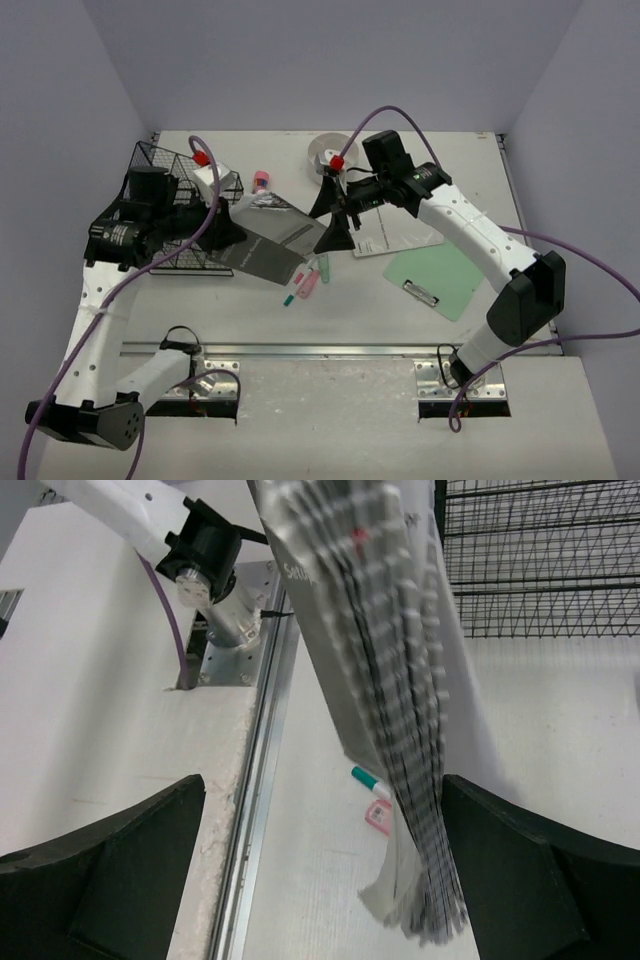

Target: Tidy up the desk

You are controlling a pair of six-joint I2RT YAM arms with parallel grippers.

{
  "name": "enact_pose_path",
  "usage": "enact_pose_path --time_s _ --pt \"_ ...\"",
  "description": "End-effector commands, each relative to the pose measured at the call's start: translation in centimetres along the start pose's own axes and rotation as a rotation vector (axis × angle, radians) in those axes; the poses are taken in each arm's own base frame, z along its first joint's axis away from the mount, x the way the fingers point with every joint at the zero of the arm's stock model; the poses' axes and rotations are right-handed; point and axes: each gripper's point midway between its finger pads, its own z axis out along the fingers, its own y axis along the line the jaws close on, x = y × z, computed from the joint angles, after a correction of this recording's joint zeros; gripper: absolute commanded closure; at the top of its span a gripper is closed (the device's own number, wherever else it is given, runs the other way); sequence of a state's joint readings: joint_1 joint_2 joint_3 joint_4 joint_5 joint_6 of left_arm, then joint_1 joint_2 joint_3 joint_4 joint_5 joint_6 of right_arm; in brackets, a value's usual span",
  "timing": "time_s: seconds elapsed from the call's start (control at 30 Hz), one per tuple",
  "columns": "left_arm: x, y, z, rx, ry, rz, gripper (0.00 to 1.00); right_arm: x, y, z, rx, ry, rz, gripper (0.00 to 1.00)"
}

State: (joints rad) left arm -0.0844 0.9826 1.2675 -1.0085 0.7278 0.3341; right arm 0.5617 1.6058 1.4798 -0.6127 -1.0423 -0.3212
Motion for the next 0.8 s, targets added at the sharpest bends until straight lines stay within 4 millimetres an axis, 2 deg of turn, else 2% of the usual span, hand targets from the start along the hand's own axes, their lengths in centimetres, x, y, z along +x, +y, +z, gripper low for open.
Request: enact_pose_path --time_s 0.0,0.1,0.13,0.17,0.23,0.33,0.5,0.77 --pt "-5.8 1.5 -6.1 -0.291 -0.205 0.065 1.0 -2.3 -0.1 -0.6 0.063 -0.043 -0.03 0.01" --pt "-7.5 2.6 -9.3 -0.456 -0.248 0.075 1.0 -2.7 -0.7 -0.8 0.1 -0.047 -0.034 0.01" --pt "-8.0 4.1 -10.9 -0.574 -0.253 0.065 1.0 -2.8 -1.0 -0.9 0.118 -0.047 -0.031 0.01" --pt "-8.6 4.7 -12.3 -0.651 -0.266 0.068 1.0 -2.9 -1.2 -1.0 0.135 -0.045 -0.035 0.01" --pt "-10.2 5.1 -14.8 -0.753 -0.303 0.082 1.0 -3.0 -1.3 -1.2 0.155 -0.043 -0.043 0.01" --pt "-11.3 6.5 -16.4 -0.847 -0.277 0.069 1.0 -2.9 -0.9 -1.3 0.149 -0.044 -0.049 0.01" --pt "-12.3 8.8 -17.1 -0.94 -0.239 0.033 1.0 -2.5 -0.4 -1.5 0.15 -0.038 -0.053 0.01" --pt "-12.3 13.0 -16.4 -1.049 -0.157 -0.023 1.0 -1.3 -0.1 -1.4 0.136 -0.021 -0.047 0.01"
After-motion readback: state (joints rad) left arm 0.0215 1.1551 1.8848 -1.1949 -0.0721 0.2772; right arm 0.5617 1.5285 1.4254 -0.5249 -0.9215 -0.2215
